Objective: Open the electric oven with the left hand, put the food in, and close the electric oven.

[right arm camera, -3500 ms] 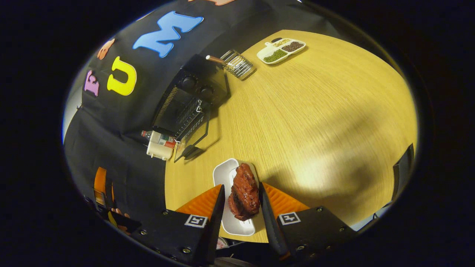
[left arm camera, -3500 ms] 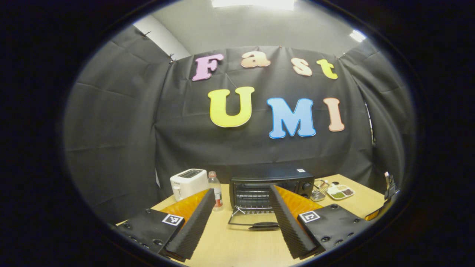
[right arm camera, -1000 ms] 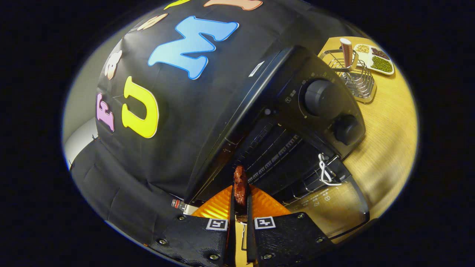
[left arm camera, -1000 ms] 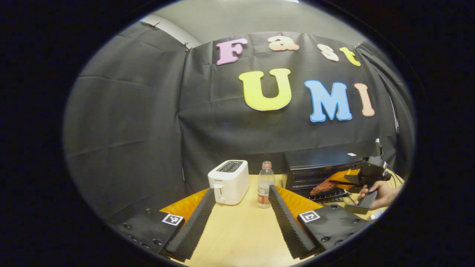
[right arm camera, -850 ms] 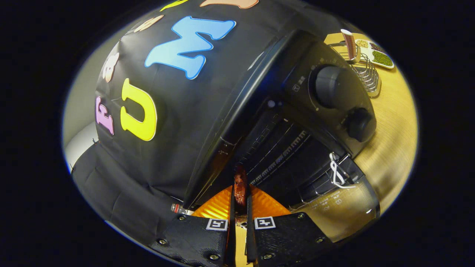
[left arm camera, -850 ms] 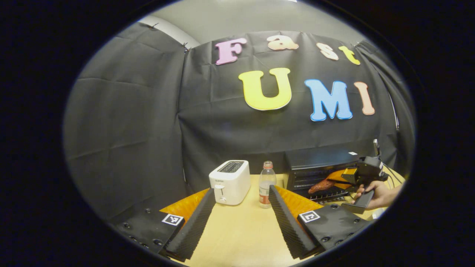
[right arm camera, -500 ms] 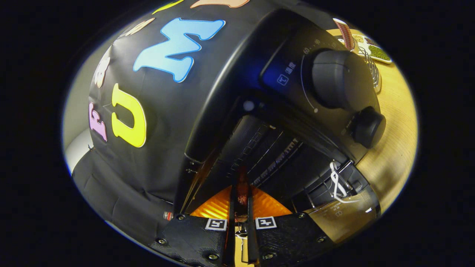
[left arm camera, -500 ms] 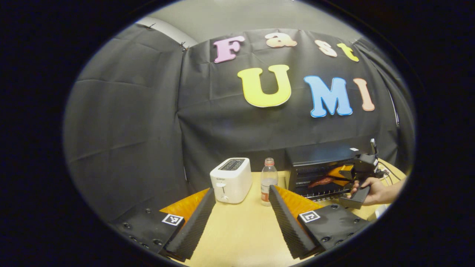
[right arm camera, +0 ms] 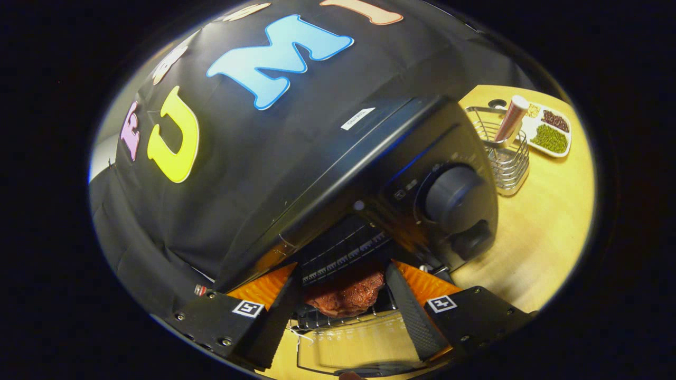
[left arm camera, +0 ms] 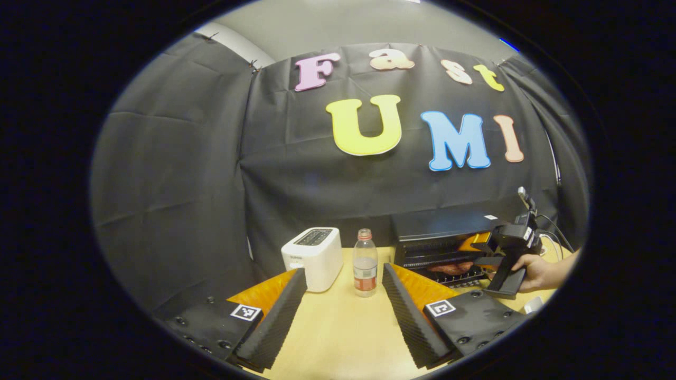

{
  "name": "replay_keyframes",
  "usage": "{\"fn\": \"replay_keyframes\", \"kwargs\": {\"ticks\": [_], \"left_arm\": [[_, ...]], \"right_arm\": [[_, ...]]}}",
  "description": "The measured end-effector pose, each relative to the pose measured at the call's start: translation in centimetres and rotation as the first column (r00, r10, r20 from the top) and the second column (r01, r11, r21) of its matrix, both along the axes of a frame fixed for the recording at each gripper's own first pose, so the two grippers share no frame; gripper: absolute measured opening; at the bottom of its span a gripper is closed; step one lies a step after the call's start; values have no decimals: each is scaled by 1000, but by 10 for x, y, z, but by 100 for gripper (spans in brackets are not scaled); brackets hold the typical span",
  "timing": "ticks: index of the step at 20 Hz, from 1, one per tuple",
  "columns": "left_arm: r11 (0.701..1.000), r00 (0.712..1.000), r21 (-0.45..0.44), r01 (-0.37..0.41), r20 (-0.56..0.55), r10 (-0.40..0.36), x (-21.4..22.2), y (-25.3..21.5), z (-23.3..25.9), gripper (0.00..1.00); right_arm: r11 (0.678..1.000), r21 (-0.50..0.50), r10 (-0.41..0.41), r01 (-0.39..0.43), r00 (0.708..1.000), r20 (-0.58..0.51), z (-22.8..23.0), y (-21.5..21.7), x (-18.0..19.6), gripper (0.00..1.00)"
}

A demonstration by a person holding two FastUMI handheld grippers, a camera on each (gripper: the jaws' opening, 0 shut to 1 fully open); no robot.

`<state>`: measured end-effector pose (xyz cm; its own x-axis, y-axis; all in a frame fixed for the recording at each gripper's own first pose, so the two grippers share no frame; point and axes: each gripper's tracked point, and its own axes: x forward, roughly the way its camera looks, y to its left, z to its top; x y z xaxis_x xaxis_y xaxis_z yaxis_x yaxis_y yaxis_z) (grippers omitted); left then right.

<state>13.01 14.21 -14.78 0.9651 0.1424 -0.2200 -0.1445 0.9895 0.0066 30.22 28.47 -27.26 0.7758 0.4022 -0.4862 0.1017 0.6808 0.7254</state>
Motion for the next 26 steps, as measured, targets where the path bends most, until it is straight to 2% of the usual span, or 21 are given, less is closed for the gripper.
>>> {"fn": "replay_keyframes", "kwargs": {"ticks": [1, 2, 3, 8, 14, 15, 16, 21, 26], "left_arm": [[1000, 1000, -5, 8, 3, -8, 0, -5, 0, 100], [1000, 1000, -9, 17, 7, -17, 0, -11, 1, 91], [1000, 1000, -13, 27, 8, -27, 1, -17, 2, 98], [995, 996, -45, 89, 17, -88, 0, -53, 0, 100], [983, 985, -66, 171, -15, -173, -3, -103, -17, 99], [980, 982, -75, 183, -33, -186, -3, -112, -25, 100], [977, 979, -86, 193, -51, -198, -5, -121, -33, 91], [959, 955, -121, 255, -125, -270, -9, -164, -66, 97], [941, 920, -182, 285, -223, -322, -5, -199, -108, 100]], "right_arm": [[1000, -8, 13, -13, 1000, -1, 3, -4, -6, 97], [999, -24, 22, -22, 1000, 8, 7, -8, -12, 97], [999, -44, 33, -32, 999, 18, 12, -13, -19, 97], [990, -108, 98, -89, 991, 86, 47, -33, -61, 97], [966, -237, 156, -106, 967, 201, 90, -75, -107, 97], [958, -267, 163, -101, 961, 222, 95, -83, -114, 97], [951, -297, 166, -90, 956, 243, 100, -93, -119, 97], [907, -420, 178, -34, 934, 309, 123, -136, -149, 97], [827, -558, 175, 67, 913, 369, 142, -178, -181, 96]]}}
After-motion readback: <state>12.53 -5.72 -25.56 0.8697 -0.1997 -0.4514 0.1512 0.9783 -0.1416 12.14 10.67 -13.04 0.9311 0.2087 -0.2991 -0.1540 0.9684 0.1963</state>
